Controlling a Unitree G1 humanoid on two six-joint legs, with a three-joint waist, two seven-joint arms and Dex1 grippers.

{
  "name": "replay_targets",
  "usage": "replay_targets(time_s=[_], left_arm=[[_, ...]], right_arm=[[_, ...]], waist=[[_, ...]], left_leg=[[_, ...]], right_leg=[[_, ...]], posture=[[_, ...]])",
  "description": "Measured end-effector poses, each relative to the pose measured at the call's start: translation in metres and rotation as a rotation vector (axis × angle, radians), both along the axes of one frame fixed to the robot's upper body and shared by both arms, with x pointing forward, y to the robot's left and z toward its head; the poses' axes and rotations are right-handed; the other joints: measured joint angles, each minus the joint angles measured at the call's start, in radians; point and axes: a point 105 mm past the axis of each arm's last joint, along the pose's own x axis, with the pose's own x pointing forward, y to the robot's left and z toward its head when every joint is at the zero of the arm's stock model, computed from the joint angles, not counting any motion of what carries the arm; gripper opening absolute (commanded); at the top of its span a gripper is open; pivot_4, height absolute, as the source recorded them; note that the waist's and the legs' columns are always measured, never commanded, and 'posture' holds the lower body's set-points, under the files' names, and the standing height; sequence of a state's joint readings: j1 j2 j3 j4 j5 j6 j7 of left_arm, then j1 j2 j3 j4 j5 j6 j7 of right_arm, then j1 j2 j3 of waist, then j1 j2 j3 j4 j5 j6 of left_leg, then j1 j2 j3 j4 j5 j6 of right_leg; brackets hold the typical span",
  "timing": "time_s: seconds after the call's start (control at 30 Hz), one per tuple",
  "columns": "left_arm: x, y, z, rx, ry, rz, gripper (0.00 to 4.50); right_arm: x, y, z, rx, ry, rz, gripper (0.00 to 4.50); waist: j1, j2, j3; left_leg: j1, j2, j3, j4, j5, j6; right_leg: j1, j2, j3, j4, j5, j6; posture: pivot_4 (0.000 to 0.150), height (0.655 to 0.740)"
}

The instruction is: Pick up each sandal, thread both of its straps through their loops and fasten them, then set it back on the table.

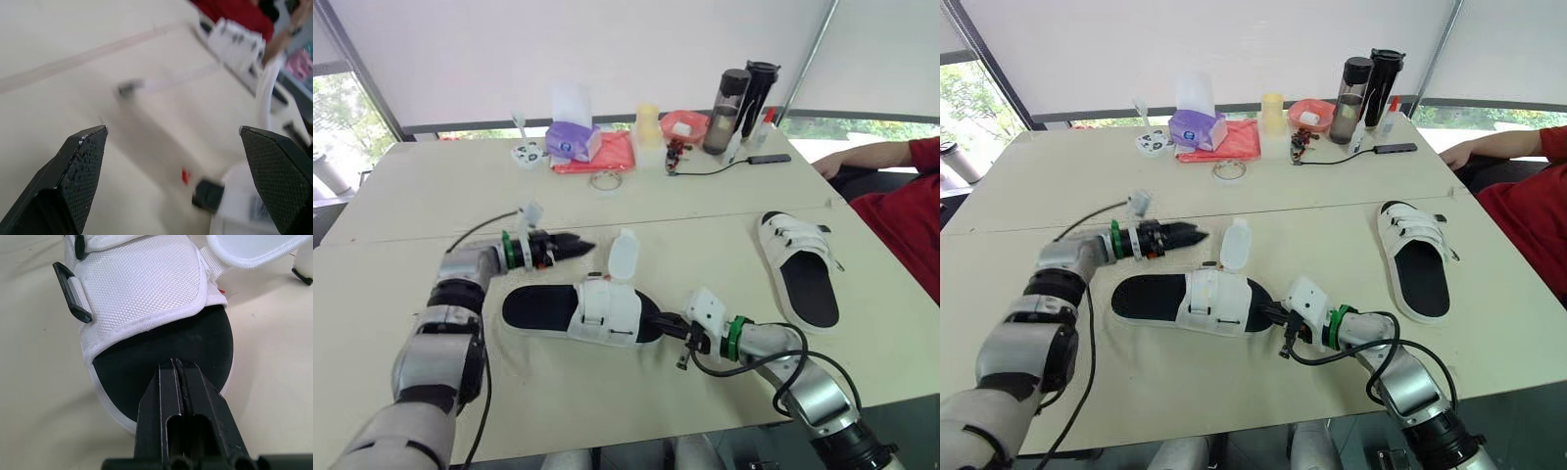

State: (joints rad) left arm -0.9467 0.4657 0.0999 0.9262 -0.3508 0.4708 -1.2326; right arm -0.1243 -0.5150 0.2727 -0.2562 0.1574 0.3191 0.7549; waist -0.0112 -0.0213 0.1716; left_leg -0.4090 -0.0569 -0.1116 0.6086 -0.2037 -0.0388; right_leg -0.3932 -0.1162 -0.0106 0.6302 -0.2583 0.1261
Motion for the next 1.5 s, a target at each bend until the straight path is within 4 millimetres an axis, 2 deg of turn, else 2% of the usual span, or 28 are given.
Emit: replay_targets(time_s=[0.07, 0.3, 0.77, 0.97, 1.1, 1.2, 1.3, 1.5], left_arm=[[0.000, -0.003, 0.016, -0.040, -0.032, -0.017, 4.47], [-0.014, -0.023, 0.020, -0.089, -0.003, -0.122, 4.47], [-0.035, -0.054, -0.006, -0.035, 0.103, -0.302, 4.47], [-0.025, -0.076, -0.015, -0.074, 0.157, -0.285, 4.47], [-0.008, -0.091, -0.005, -0.127, 0.163, -0.216, 4.47], [0.001, -0.093, 0.002, -0.206, 0.188, -0.162, 4.47], [0.007, -0.089, 0.006, -0.270, 0.205, -0.108, 3.63], [0.009, -0.088, 0.007, -0.279, 0.187, -0.093, 0.51]], right_arm=[[0.001, 0.000, 0.000, 0.000, -0.001, 0.000, 0.00], [0.002, 0.001, -0.001, 0.008, -0.006, 0.005, 0.00], [0.003, 0.004, 0.000, 0.010, -0.024, -0.003, 0.00], [0.003, 0.007, -0.001, 0.011, -0.028, -0.006, 0.00], [0.003, 0.007, 0.000, 0.012, -0.033, -0.008, 0.00], [0.003, 0.007, -0.001, 0.013, -0.037, -0.012, 0.00], [0.003, 0.007, -0.001, 0.014, -0.037, -0.019, 0.00], [0.003, 0.007, -0.001, 0.016, -0.041, -0.024, 0.00]], waist=[[-0.002, 0.000, 0.000], [-0.004, 0.000, 0.000], [-0.003, 0.000, 0.000], [-0.001, 0.000, 0.000], [-0.004, 0.000, 0.000], [-0.006, 0.000, 0.000], [-0.005, 0.000, 0.000], [-0.002, 0.000, 0.000]], left_leg=[[0.000, 0.000, 0.000, 0.000, 0.000, 0.000], [0.001, 0.000, 0.000, 0.000, 0.000, 0.000], [0.001, 0.000, 0.000, 0.001, 0.000, 0.000], [0.000, 0.000, 0.000, 0.002, 0.000, 0.000], [0.000, 0.000, 0.000, 0.002, 0.000, 0.000], [0.000, 0.000, 0.000, 0.001, 0.000, 0.000], [0.000, 0.000, 0.000, 0.001, 0.000, 0.000], [0.000, 0.000, 0.001, 0.002, 0.000, 0.000]], right_leg=[[0.001, 0.000, 0.000, 0.000, 0.000, 0.000], [0.000, 0.000, 0.000, 0.001, 0.000, 0.000], [0.000, 0.000, 0.000, 0.001, 0.000, 0.000], [0.001, 0.000, 0.000, 0.001, 0.000, 0.000], [0.001, 0.000, 0.000, 0.001, -0.002, 0.005], [0.000, 0.000, 0.000, 0.001, -0.001, 0.007], [0.000, 0.001, 0.000, 0.001, -0.001, 0.007], [0.001, 0.000, 0.000, 0.001, -0.001, 0.008]], posture=[[0.150, 0.7400], [0.150, 0.7400], [0.150, 0.7400], [0.150, 0.7400], [0.150, 0.7400], [0.150, 0.7400], [0.150, 0.7400], [0.150, 0.7400]])
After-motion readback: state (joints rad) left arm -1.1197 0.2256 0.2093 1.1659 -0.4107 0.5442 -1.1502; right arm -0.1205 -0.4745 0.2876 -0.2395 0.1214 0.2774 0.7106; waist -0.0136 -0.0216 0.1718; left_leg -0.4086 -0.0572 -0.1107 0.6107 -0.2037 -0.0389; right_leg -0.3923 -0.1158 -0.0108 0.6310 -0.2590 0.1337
